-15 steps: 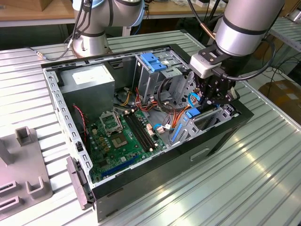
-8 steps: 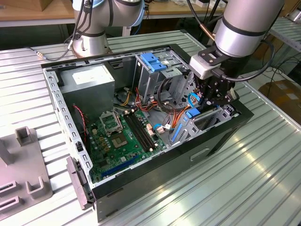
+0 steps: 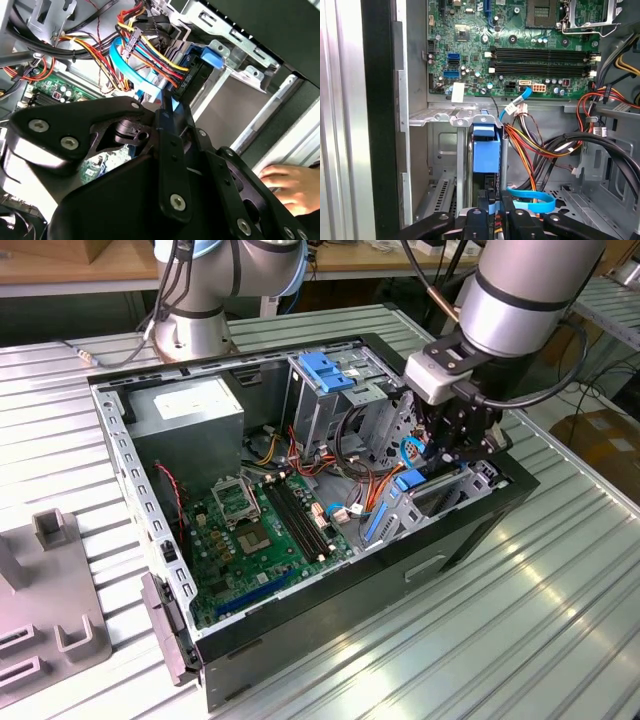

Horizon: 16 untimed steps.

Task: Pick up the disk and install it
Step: 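Insert the second disk wire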

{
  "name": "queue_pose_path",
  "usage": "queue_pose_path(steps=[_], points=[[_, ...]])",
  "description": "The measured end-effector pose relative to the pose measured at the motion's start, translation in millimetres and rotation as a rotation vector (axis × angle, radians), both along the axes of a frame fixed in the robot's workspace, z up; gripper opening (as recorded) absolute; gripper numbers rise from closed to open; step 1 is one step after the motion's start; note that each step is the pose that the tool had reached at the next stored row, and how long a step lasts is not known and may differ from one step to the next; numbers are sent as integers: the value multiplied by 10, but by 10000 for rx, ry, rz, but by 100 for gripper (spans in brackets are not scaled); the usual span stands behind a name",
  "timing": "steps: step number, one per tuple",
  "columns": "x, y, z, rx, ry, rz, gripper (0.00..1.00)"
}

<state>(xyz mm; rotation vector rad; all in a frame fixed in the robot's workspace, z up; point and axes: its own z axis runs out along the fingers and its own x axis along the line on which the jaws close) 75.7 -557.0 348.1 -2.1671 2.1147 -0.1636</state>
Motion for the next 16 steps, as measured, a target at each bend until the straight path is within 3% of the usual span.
queue_pose_path(steps=[2,6,7,16], points=[[0,0,34,-1,0,0,24],[0,0,35,1,0,1,22],[0,0,36,0,1,0,10],[0,0,39,0,0,0,10]])
